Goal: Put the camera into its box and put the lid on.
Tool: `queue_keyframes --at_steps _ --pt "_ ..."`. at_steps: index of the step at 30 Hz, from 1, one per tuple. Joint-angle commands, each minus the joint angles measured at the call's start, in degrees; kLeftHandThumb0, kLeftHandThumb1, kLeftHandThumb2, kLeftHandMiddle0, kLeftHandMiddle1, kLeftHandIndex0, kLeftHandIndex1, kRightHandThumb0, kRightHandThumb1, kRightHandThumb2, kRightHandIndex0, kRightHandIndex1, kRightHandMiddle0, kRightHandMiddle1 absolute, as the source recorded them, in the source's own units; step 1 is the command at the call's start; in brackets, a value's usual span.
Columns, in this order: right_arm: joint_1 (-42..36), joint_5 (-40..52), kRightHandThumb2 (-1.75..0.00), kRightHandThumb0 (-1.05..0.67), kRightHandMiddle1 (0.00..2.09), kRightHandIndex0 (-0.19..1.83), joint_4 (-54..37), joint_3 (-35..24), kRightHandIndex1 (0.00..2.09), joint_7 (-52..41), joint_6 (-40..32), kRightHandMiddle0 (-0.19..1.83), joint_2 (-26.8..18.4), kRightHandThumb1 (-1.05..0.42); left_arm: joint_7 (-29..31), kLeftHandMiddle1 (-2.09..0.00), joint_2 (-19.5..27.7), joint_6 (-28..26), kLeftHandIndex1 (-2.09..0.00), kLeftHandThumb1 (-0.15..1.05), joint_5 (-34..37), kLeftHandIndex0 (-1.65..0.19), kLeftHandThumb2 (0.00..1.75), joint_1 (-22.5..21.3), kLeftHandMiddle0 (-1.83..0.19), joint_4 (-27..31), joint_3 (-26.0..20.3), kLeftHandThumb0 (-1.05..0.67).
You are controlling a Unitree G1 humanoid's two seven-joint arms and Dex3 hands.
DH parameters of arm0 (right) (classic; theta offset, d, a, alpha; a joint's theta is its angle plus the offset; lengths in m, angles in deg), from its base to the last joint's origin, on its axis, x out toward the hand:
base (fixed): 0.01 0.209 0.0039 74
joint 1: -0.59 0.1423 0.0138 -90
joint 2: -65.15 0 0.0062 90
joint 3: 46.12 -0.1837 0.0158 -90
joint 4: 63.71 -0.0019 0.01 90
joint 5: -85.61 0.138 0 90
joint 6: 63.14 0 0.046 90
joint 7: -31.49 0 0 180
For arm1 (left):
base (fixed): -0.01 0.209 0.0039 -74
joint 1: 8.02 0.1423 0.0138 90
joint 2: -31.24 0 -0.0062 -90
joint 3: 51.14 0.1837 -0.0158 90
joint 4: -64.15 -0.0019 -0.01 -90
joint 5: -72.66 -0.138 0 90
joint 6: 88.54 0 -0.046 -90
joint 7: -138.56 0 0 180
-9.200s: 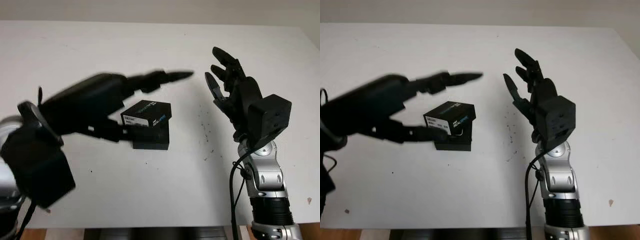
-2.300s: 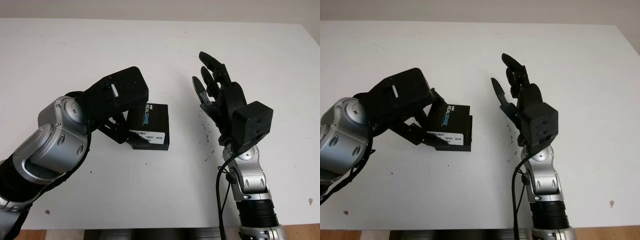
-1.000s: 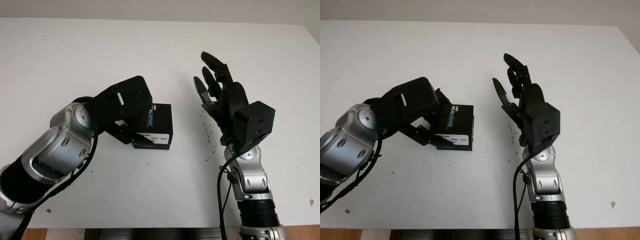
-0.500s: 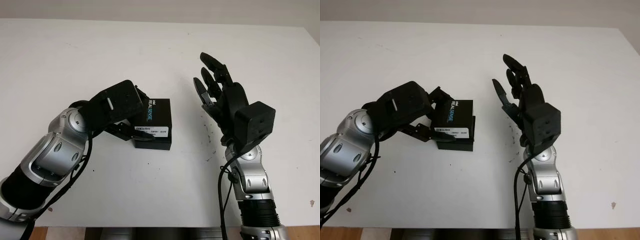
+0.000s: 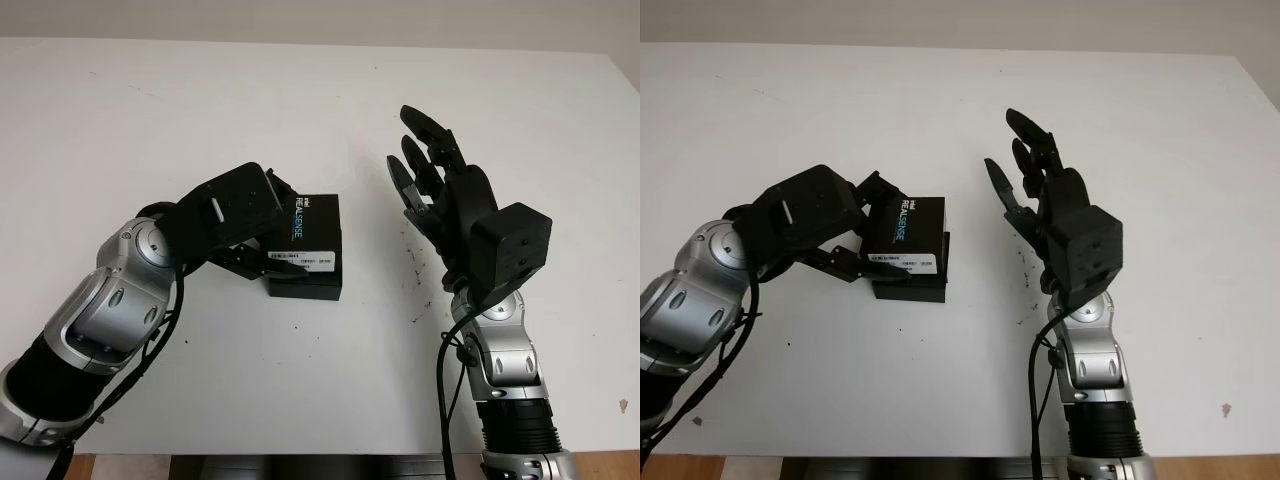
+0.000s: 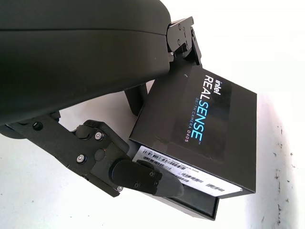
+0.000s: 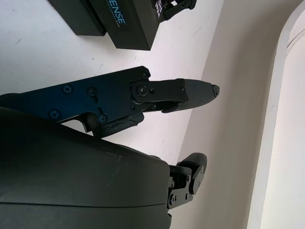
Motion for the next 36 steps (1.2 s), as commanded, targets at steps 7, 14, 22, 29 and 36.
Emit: queue_keyframes --at_steps 7,14,22,29,36 --pt "0.0 0.5 -0.30 -0.60 0.51 0.19 -0.1 -0.3 0.06 0.1 0.4 0.03 -0.3 -1.05 1.1 -1.44 -0.8 0.3 -1.25 1.05 0.2 0.19 0.38 1.2 0.19 0.4 -1.1 -0.41" --pt "0.1 0.6 -0.30 -0.60 0.49 0.18 -0.1 -0.1 0.05 0.0 0.4 0.03 -0.4 -1.05 2.3 -1.35 -1.2 -0.1 -1.20 1.05 1.0 0.19 0.40 1.9 0.19 1.9 -1.6 -0.40" --pt "0.1 0.9 -0.30 -0.61 0.48 0.18 -0.4 -0.2 0.06 -0.2 -0.1 0.04 -0.5 -1.05 3.2 -1.20 -1.1 1.1 -1.33 1.05 0.8 0.19 0.40 2.4 0.19 2.5 -0.8 -0.45" --pt "0.1 0.5 -0.30 -0.61 0.48 0.19 -0.1 0.0 0.06 -0.1 0.3 0.05 -0.6 -1.05 3.1 -1.97 -1.4 12.3 -1.27 1.05 -0.5 0.19 0.40 4.2 0.19 -0.7 -0.7 -0.42" --pt "-0.1 0.9 -0.30 -0.61 0.50 0.19 -0.6 -0.1 0.06 -0.3 -0.3 0.03 -0.5 -1.05 3.0 -1.96 -2.4 17.7 -1.28 1.05 -2.4 0.19 0.39 4.8 0.19 -4.1 -1.0 -0.41"
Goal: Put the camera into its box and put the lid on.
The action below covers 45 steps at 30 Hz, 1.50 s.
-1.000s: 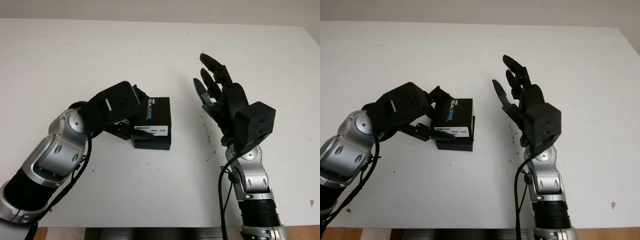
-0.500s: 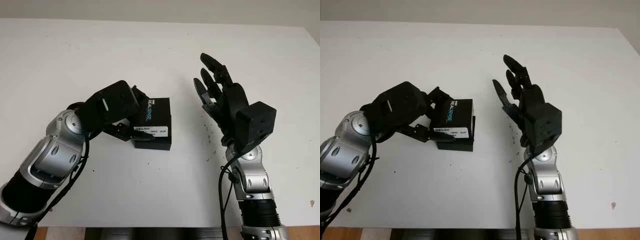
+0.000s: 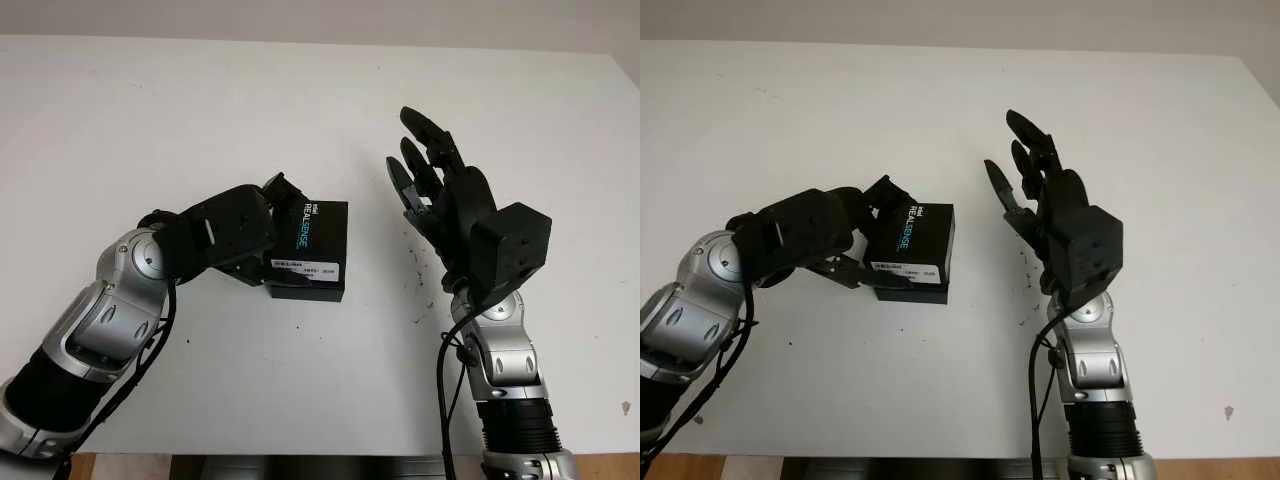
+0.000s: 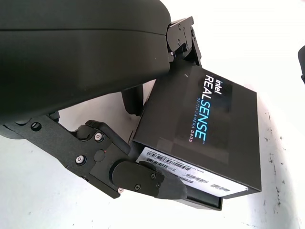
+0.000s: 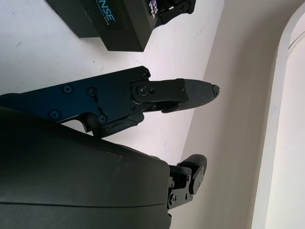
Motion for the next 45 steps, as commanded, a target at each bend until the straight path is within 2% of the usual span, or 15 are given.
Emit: queue_keyframes --at_steps 1,8,10,14,22,24,27,29,30,33,37,39,41,43,45 --pt "-0.1 0.3 -0.29 -0.61 0.50 0.20 -0.8 -0.1 0.06 -0.1 0.0 0.03 -0.3 -1.05 0.3 -1.96 -1.7 2.3 -1.29 1.05 -0.1 0.19 0.39 0.9 0.19 -0.2 0.7 -0.41" --pt "-0.2 0.2 -0.29 -0.61 0.54 0.20 -0.9 -0.1 0.06 -0.1 -0.1 0.02 -0.5 -1.05 0.0 -1.99 -2.4 5.5 -1.35 1.05 -2.2 0.19 0.39 1.1 0.19 -2.1 0.8 -0.40" --pt "-0.3 0.4 -0.29 -0.61 0.54 0.20 -0.9 -0.2 0.06 -0.3 -0.1 0.01 -0.5 -1.05 0.4 -2.06 -2.8 4.1 -1.32 1.05 -2.3 0.19 0.39 1.0 0.19 -1.7 0.6 -0.39" --pt "-0.2 0.2 -0.29 -0.61 0.53 0.19 -1.1 -0.2 0.06 -0.1 -0.4 0.01 -0.7 -1.05 2.1 -2.07 -3.1 -1.0 -1.31 1.05 -2.2 0.19 0.40 0.8 0.19 0.6 0.2 -0.42" --pt "-0.1 0.4 -0.30 -0.61 0.50 0.19 -1.0 -0.1 0.05 -0.4 -0.2 0.02 -0.8 -1.05 5.8 -1.73 -1.2 -12.4 -1.27 1.05 -2.4 0.19 0.42 -0.3 0.19 7.6 1.2 -0.43" --pt "-0.1 0.5 -0.30 -0.61 0.50 0.18 -1.0 -0.1 0.05 -0.3 -0.3 0.01 -0.7 -1.05 5.9 -1.72 -1.0 -14.0 -1.24 1.05 -2.3 0.19 0.41 -0.3 0.19 8.8 1.3 -0.43" --pt "-0.1 0.2 -0.30 -0.62 0.50 0.19 -1.0 0.0 0.05 -0.1 -0.5 0.02 -0.8 -1.05 6.3 -1.86 -0.5 -15.4 -1.26 1.05 -1.7 0.19 0.41 -0.3 0.19 9.8 1.1 -0.42" --pt "0.0 0.5 -0.30 -0.62 0.50 0.19 -1.1 -0.1 0.05 -0.1 -0.9 0.02 -0.7 -1.05 6.6 -1.75 0.1 -15.7 -1.23 1.05 -1.4 0.19 0.43 -0.2 0.19 10.3 0.8 -0.42" --pt "0.0 0.6 -0.29 -0.61 0.50 0.19 -1.1 -0.2 0.05 -0.2 -0.8 0.02 -0.7 -1.05 6.6 -1.63 0.3 -15.5 -1.21 1.05 -1.2 0.19 0.44 0.0 0.19 10.4 0.5 -0.42" --pt "0.0 0.5 -0.30 -0.61 0.50 0.19 -0.9 -0.1 0.05 -0.3 -0.4 0.02 -0.9 -1.05 6.3 -1.48 1.1 -13.0 -1.21 1.05 -0.2 0.19 0.45 1.7 0.19 10.1 -1.2 -0.43" --pt "0.0 0.6 -0.30 -0.60 0.50 0.19 -0.5 -0.2 0.06 -0.5 0.1 0.02 -1.0 -1.05 6.3 -1.43 2.6 -9.0 -1.24 1.05 0.2 0.19 0.48 3.2 0.19 9.1 -2.0 -0.45" --pt "0.0 0.6 -0.30 -0.61 0.51 0.20 -0.3 -0.3 0.06 -0.6 0.1 0.02 -1.1 -1.05 5.7 -1.38 3.1 -6.3 -1.17 1.05 -0.3 0.19 0.48 3.7 0.19 8.2 -2.0 -0.46" --pt "0.0 0.6 -0.30 -0.61 0.51 0.19 -0.3 -0.4 0.06 -0.7 0.1 0.02 -1.1 -1.05 4.1 -1.37 3.0 -1.4 -1.13 1.05 -1.1 0.19 0.47 4.7 0.19 6.5 -2.3 -0.45" --pt "0.0 0.6 -0.29 -0.61 0.51 0.19 -0.4 -0.4 0.06 -0.5 -0.2 0.03 -1.0 -1.05 1.6 -1.48 2.8 6.3 -1.21 1.05 -2.4 0.19 0.45 5.7 0.19 3.5 -2.3 -0.42" --pt "0.0 0.6 -0.29 -0.61 0.51 0.20 -0.3 -0.4 0.06 -0.5 0.0 0.03 -1.0 -1.05 0.3 -1.49 2.7 11.7 -1.21 1.05 -4.0 0.19 0.45 5.8 0.19 0.4 -1.8 -0.40"
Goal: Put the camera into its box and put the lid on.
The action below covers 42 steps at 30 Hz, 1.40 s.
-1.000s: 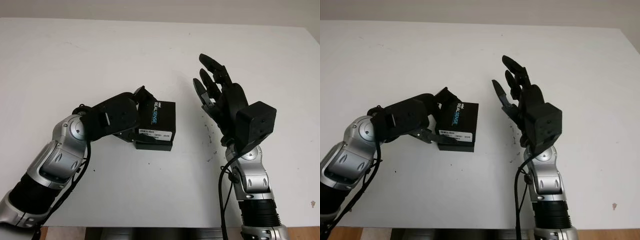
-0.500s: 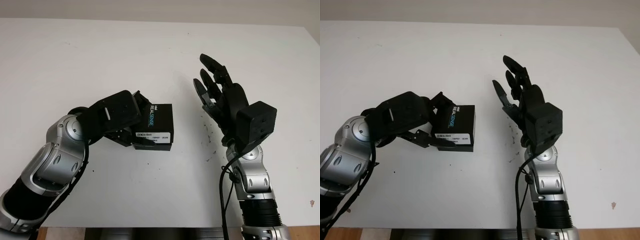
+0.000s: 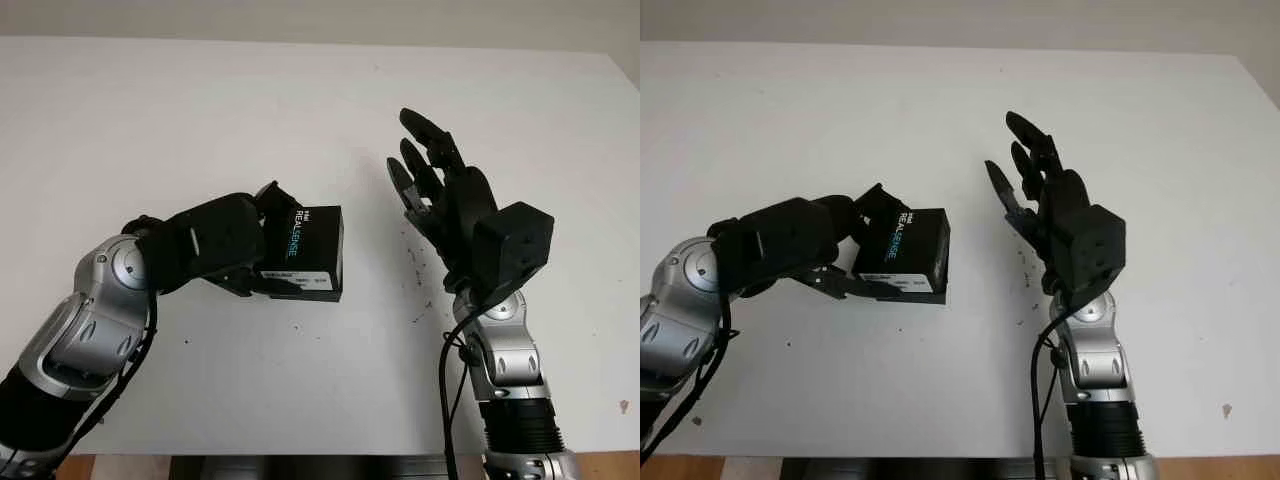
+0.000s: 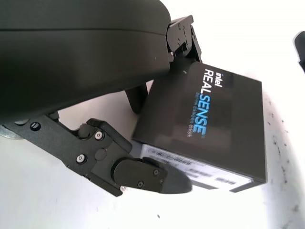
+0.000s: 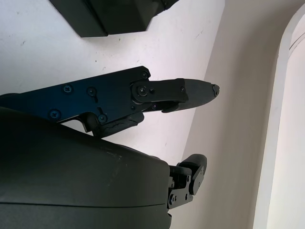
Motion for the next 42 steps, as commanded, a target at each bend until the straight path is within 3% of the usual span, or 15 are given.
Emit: queue_keyframes --at_steps 1,4,9,14,19,23,26,31,34,36,40,42 --pt "-0.1 0.1 -0.29 -0.61 0.51 0.20 -0.3 -0.2 0.06 0.0 0.6 0.04 -0.4 -1.05 -1.0 -1.49 -0.9 4.1 -1.18 1.05 -1.2 0.19 0.45 0.4 0.19 -3.2 0.9 -0.40" --pt "0.0 0.0 -0.29 -0.61 0.53 0.21 0.0 -0.2 0.06 -0.1 1.1 0.03 -0.5 -1.05 -2.0 -1.55 -2.5 7.9 -1.20 1.05 -2.4 0.19 0.44 0.0 0.19 -6.6 0.9 -0.40" --pt "-0.1 0.6 -0.28 -0.61 0.54 0.20 -0.7 -0.4 0.06 -0.2 0.0 0.02 -0.4 -1.05 -0.8 -1.56 -3.9 8.4 -1.19 1.05 -3.4 0.19 0.46 -0.2 0.19 -6.7 0.6 -0.43" --pt "-0.1 0.2 -0.29 -0.61 0.54 0.20 -0.5 -0.1 0.06 -0.3 0.4 0.01 -0.6 -1.05 1.3 -1.69 -5.0 4.5 -1.16 1.05 -3.0 0.19 0.46 0.0 0.19 -4.0 -0.1 -0.44" --pt "-0.1 0.3 -0.29 -0.60 0.54 0.19 -0.4 -0.2 0.05 -0.1 0.6 0.01 -0.4 -1.05 3.6 -1.81 -6.3 -4.5 -1.27 1.05 -2.8 0.19 0.44 -0.2 0.19 0.0 -0.3 -0.44" --pt "-0.1 0.1 -0.29 -0.60 0.53 0.19 -0.2 -0.1 0.05 -0.2 0.9 0.01 -0.6 -1.05 5.5 -1.88 -6.7 -12.3 -1.21 1.05 -2.6 0.19 0.42 -0.8 0.19 4.4 0.5 -0.42" --pt "0.0 0.3 -0.29 -0.62 0.53 0.20 -0.1 -0.2 0.06 -0.2 0.8 0.02 -0.5 -1.05 6.3 -1.79 -6.6 -15.5 -1.21 1.05 -2.4 0.19 0.41 -1.3 0.19 6.9 1.2 -0.42" --pt "0.1 0.1 -0.29 -0.62 0.53 0.20 -0.1 0.0 0.06 -0.1 1.0 0.02 -0.3 -1.05 6.5 -1.64 -5.8 -16.8 -1.16 1.05 -2.5 0.19 0.44 -1.8 0.19 8.5 2.4 -0.43" --pt "0.0 0.2 -0.29 -0.62 0.53 0.20 -0.2 0.0 0.06 0.0 0.7 0.01 -0.2 -1.05 6.4 -1.92 -5.4 -16.1 -1.14 1.05 -2.2 0.19 0.44 -1.9 0.19 7.9 2.4 -0.42" --pt "0.0 0.1 -0.29 -0.62 0.54 0.20 -0.2 0.0 0.06 0.0 0.8 0.01 -0.3 -1.05 6.5 -1.98 -5.2 -16.3 -1.16 1.05 -2.2 0.19 0.43 -2.0 0.19 7.7 2.5 -0.41" --pt "0.1 0.1 -0.29 -0.62 0.55 0.21 0.1 0.1 0.06 0.0 1.1 0.01 -0.3 -1.05 6.4 -1.73 -4.9 -15.9 -1.17 1.05 -2.2 0.19 0.43 -2.2 0.19 7.2 2.5 -0.42" --pt "0.1 0.4 -0.29 -0.61 0.55 0.20 0.0 0.0 0.06 -0.2 0.9 0.00 -0.3 -1.05 6.2 -1.73 -5.0 -15.5 -1.17 1.05 -2.1 0.19 0.43 -2.2 0.19 7.0 2.5 -0.42"
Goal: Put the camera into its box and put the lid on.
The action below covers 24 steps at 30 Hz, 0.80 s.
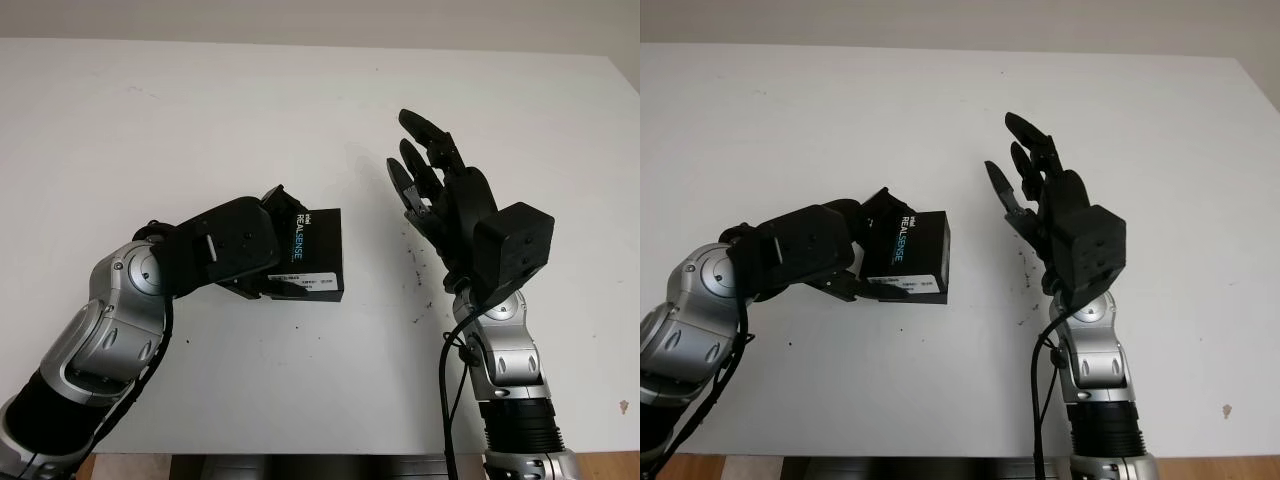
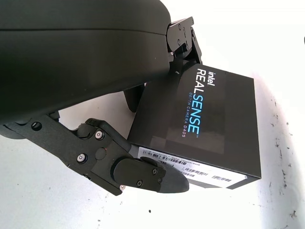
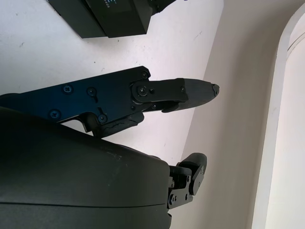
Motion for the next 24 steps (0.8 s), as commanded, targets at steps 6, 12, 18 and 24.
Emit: queue_keyframes --at_steps 6,12,18,24 --pt "0.0 -0.3 -0.29 -0.60 0.56 0.21 0.0 0.0 0.06 0.0 1.3 0.01 -0.5 -1.05 0.1 -1.69 -1.8 2.4 -1.18 1.05 1.5 0.19 0.44 -0.4 0.19 -0.5 1.0 -0.42" --pt "-0.1 -0.4 -0.29 -0.61 0.56 0.21 0.0 0.0 0.06 0.0 1.5 0.00 -0.4 -1.05 -0.6 -1.70 -3.0 2.3 -1.21 1.05 1.3 0.19 0.44 -0.7 0.19 -1.1 1.5 -0.44" --pt "-0.4 -0.1 -0.29 -0.61 0.55 0.20 -0.4 0.0 0.05 -0.3 0.7 -0.01 -0.3 -1.05 -1.0 -1.84 -3.4 1.1 -1.21 1.05 0.5 0.19 0.43 -1.4 0.19 -1.0 2.5 -0.43" --pt "-0.3 -0.4 -0.29 -0.61 0.53 0.20 -0.4 0.1 0.06 -0.1 0.4 0.00 -0.3 -1.05 -0.4 -1.68 -3.0 -0.2 -1.21 1.05 0.0 0.19 0.45 -2.3 0.19 -0.5 3.7 -0.44"
